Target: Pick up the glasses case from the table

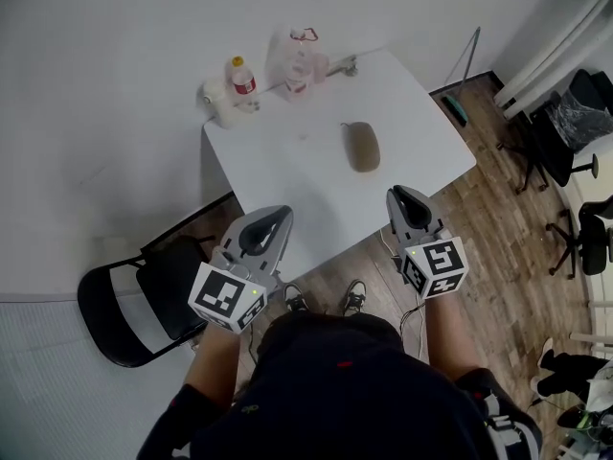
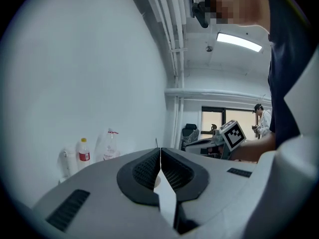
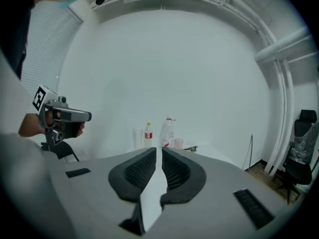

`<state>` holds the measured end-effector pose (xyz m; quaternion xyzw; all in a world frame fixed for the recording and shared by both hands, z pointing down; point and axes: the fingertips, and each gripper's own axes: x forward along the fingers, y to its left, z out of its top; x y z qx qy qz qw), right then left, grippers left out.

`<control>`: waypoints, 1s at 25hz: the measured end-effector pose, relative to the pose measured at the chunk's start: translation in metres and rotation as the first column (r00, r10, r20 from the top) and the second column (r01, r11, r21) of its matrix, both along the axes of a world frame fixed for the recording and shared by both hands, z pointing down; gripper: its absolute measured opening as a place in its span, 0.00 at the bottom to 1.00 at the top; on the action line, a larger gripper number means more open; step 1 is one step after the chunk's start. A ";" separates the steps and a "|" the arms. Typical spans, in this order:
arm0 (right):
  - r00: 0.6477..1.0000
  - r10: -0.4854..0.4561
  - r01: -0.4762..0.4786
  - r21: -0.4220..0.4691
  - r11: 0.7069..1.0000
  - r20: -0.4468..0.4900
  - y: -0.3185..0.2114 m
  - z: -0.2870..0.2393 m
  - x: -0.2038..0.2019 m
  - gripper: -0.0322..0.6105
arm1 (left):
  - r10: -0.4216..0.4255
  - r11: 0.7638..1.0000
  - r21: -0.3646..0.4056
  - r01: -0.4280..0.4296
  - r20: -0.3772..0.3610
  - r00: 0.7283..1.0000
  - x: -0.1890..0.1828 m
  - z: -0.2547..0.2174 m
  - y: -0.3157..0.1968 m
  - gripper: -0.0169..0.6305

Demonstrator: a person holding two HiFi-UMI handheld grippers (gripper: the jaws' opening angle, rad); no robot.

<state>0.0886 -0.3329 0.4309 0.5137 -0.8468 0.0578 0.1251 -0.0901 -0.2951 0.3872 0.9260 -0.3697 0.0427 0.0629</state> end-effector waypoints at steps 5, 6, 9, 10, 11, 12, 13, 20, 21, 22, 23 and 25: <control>0.999 -0.031 0.028 -0.108 0.994 -0.022 -0.044 0.054 0.012 0.34 | -0.065 0.996 -0.067 0.061 -0.060 0.996 0.009 0.014 -0.008 0.06; 0.999 -0.024 0.020 -0.126 0.992 -0.029 -0.053 0.064 0.015 0.38 | -0.072 0.995 -0.078 0.066 -0.073 0.995 0.012 0.016 -0.007 0.06; 0.998 0.053 -0.055 -0.172 0.984 -0.019 -0.087 0.092 0.030 0.44 | -0.091 0.992 -0.094 0.084 -0.079 0.993 0.016 0.021 -0.008 0.06; 0.996 0.088 -0.088 -0.190 0.978 -0.009 -0.099 0.102 0.034 0.46 | -0.099 0.991 -0.099 0.091 -0.081 0.992 0.017 0.023 -0.009 0.06; 0.993 0.120 -0.118 -0.209 0.971 -0.005 -0.110 0.112 0.036 0.48 | -0.106 0.990 -0.106 0.097 -0.084 0.991 0.017 0.025 -0.010 0.06; 0.990 0.144 -0.142 -0.229 0.963 -0.009 -0.121 0.124 0.038 0.52 | -0.112 0.988 -0.114 0.102 -0.085 0.990 0.018 0.027 -0.009 0.06; 0.987 0.162 -0.161 -0.249 0.955 -0.018 -0.131 0.137 0.038 0.55 | -0.118 0.987 -0.122 0.108 -0.083 0.990 0.017 0.030 -0.008 0.06; 0.961 0.207 -0.266 -0.399 0.877 -0.184 -0.187 0.224 0.034 0.64 | -0.171 0.972 -0.174 0.158 -0.060 0.983 -0.002 0.052 -0.005 0.06; 0.955 0.211 -0.283 -0.415 0.865 -0.210 -0.192 0.233 0.036 0.64 | -0.178 0.970 -0.180 0.166 -0.058 0.982 -0.006 0.054 -0.005 0.06; 0.950 0.217 -0.297 -0.430 0.853 -0.227 -0.196 0.239 0.037 0.64 | -0.186 0.967 -0.186 0.173 -0.055 0.981 -0.010 0.056 -0.004 0.06; 0.947 0.222 -0.307 -0.443 0.842 -0.234 -0.199 0.245 0.037 0.64 | -0.192 0.964 -0.194 0.179 -0.053 0.980 -0.013 0.058 -0.004 0.06; 0.943 0.226 -0.317 -0.457 0.831 -0.244 -0.207 0.255 0.036 0.65 | -0.202 0.959 -0.211 0.187 -0.052 0.978 -0.020 0.064 -0.004 0.06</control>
